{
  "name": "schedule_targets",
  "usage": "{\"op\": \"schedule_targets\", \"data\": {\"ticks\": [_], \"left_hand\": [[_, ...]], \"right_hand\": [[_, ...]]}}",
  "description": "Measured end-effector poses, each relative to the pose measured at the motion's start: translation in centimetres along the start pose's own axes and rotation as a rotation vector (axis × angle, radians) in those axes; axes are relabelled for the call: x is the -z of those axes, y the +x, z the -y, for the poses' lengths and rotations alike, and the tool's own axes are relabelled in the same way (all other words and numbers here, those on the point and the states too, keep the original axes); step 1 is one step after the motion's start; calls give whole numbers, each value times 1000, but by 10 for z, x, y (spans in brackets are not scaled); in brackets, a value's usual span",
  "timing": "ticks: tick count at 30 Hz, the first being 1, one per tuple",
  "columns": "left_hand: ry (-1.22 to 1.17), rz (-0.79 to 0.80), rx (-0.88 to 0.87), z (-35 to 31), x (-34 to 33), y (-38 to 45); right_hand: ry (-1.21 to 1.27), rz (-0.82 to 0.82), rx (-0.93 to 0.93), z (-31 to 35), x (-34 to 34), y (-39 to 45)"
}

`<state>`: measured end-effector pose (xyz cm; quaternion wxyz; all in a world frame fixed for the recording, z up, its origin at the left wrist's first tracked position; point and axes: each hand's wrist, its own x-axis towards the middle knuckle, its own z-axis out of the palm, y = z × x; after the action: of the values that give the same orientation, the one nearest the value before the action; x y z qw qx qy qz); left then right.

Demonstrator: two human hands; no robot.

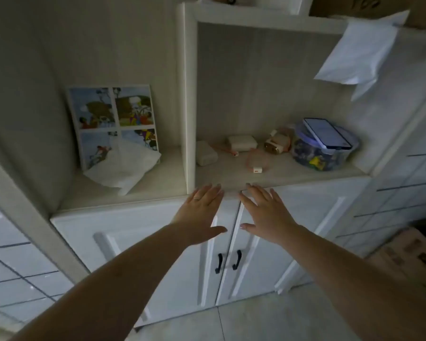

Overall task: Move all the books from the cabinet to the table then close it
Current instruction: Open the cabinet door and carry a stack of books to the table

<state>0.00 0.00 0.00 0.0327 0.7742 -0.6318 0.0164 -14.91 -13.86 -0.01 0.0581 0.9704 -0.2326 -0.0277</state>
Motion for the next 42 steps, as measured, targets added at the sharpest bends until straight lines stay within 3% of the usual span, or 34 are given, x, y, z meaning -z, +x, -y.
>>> {"op": "schedule_targets", "data": {"ticks": [6,13,24,26,30,34,42], "left_hand": [[20,-15,59,-3,-15,32],[42,-84,108,-5,-30,34],[-35,-165,111,-21,-29,12],[-68,-179,99,-28,-29,0],[-142,-216,83,-43,-28,-28],[-240,-269,110,-62,-25,-61],[-344,-369,148,-95,-23,-165]], "right_hand": [[-38,-92,75,-26,-21,32],[-55,-326,112,-35,-44,38],[52,-352,140,-25,-36,9],[189,-361,141,-17,-33,-6],[828,-214,-70,7,-20,-35],[1194,-41,-244,27,-16,-68],[1428,286,-245,86,-5,-150]]}}
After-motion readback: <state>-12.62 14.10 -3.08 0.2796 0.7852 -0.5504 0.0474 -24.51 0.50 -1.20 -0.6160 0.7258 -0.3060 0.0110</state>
